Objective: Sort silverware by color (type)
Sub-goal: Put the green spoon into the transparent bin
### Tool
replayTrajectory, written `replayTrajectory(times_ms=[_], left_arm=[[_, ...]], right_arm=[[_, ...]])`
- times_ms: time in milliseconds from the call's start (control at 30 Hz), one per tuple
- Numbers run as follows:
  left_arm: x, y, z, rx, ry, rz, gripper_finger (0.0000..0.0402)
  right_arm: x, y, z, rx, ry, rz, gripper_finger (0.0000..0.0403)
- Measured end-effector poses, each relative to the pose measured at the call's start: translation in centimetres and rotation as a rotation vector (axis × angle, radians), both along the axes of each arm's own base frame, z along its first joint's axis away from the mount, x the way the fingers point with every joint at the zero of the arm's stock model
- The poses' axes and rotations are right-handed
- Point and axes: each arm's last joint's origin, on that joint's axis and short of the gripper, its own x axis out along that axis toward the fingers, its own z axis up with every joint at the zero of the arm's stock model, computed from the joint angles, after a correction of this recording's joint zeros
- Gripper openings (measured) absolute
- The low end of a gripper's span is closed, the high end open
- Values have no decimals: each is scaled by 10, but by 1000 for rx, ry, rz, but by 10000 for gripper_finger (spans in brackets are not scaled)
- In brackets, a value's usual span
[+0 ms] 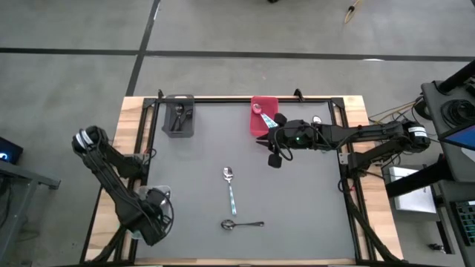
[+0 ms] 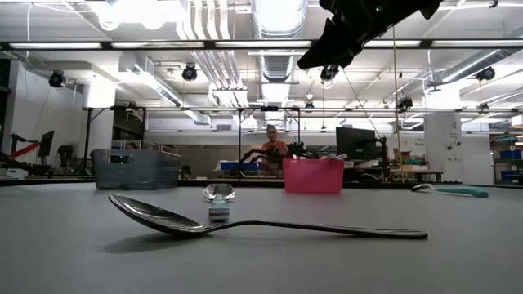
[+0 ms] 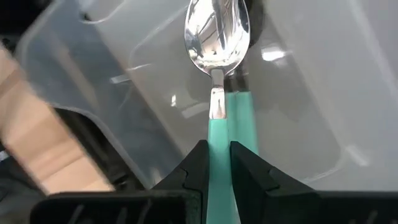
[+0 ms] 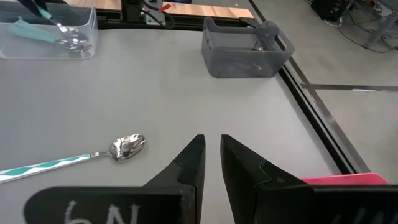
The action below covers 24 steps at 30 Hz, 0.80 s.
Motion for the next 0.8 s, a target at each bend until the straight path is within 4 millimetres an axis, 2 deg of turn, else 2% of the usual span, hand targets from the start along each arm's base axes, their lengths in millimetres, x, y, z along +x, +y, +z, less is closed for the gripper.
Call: replayTrajectory(times_ms=[300, 800], left_arm=[[5, -7, -10, 4, -6, 5, 32], [6, -7, -11, 34, -36, 52, 32]], right_arm=[[0, 0, 0, 1, 0, 0, 43], [0, 0, 0, 1, -1, -1, 43]])
